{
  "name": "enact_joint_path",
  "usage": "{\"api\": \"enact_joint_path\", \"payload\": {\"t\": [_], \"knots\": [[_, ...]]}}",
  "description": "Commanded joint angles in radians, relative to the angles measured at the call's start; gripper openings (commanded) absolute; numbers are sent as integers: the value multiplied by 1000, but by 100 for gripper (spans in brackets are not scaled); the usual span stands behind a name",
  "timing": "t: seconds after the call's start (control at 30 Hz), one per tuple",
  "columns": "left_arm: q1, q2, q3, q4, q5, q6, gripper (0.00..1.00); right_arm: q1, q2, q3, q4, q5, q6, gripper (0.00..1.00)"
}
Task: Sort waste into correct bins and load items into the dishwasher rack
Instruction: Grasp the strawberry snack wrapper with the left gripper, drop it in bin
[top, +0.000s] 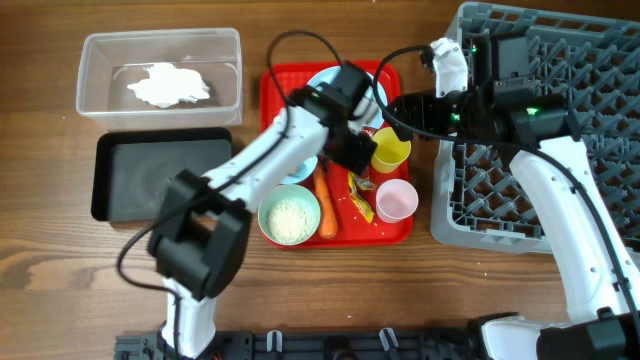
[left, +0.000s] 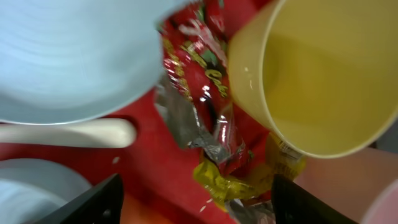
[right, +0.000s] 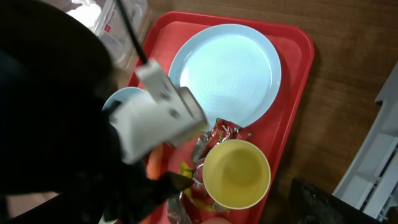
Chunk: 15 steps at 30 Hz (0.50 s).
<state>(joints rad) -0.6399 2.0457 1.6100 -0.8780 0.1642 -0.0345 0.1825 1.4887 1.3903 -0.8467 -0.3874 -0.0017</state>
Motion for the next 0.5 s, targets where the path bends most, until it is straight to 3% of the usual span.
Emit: {"api": "enact_joint_path", "payload": {"t": [0.0,0.07,0.13,0.17,0.23,0.3,0.47], "knots": [[-24,69,-8,-6,-26,12,75,0,10,10,-9,34,3,94],[-31,81,-8,4,-19,9,75,0,10,10,-8,33,3,94],[-32,81,-8,22,-20,1,67,0,10,10,-5,33,4,94],[-32,81,-8,26,-20,0,55,0,10,10,-5,33,4,95],[-32,81,-8,24,-20,-5,20,0,10,10,-6,34,3,95],[-32,81,-8,8,-20,-49,4,0,10,10,-5,34,3,94],[-22,72,14,-29,-31,-111,4,0,10,10,-5,34,2,94]]}}
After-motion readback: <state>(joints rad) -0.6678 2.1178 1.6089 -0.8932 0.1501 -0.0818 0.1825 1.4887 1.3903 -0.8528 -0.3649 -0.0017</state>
